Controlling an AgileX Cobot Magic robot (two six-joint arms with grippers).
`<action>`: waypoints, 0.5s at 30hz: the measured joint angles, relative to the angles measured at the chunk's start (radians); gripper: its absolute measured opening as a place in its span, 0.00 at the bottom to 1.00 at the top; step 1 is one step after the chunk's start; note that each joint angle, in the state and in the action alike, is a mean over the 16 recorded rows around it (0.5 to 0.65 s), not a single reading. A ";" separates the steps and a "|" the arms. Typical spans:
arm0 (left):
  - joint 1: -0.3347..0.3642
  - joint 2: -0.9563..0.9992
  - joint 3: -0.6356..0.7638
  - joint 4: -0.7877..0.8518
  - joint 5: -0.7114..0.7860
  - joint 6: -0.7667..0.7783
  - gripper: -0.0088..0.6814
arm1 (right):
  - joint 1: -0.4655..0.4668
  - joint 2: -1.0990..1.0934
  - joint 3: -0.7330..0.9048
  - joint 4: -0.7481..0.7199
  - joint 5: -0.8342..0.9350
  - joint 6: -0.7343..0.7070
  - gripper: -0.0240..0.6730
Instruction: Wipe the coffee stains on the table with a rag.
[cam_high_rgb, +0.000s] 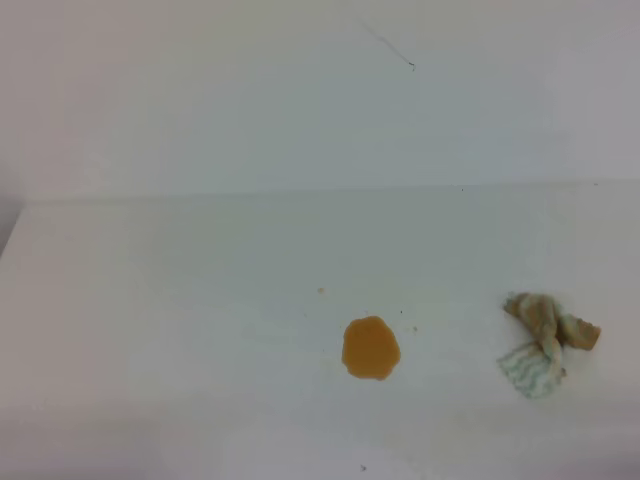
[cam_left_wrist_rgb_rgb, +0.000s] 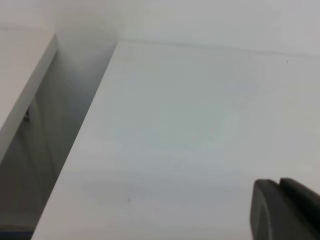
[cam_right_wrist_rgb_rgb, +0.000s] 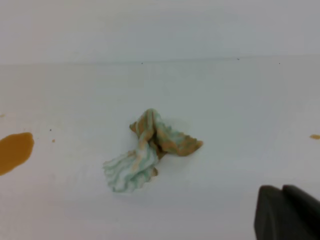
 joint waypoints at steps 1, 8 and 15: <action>0.000 0.000 0.000 0.000 0.000 0.000 0.01 | 0.000 0.000 0.000 0.000 0.000 0.000 0.03; 0.000 0.000 0.000 0.000 0.000 0.000 0.01 | 0.000 0.000 0.000 0.000 0.000 0.000 0.03; 0.000 0.000 0.000 0.000 0.000 0.000 0.01 | 0.000 0.000 0.000 0.000 0.000 0.000 0.03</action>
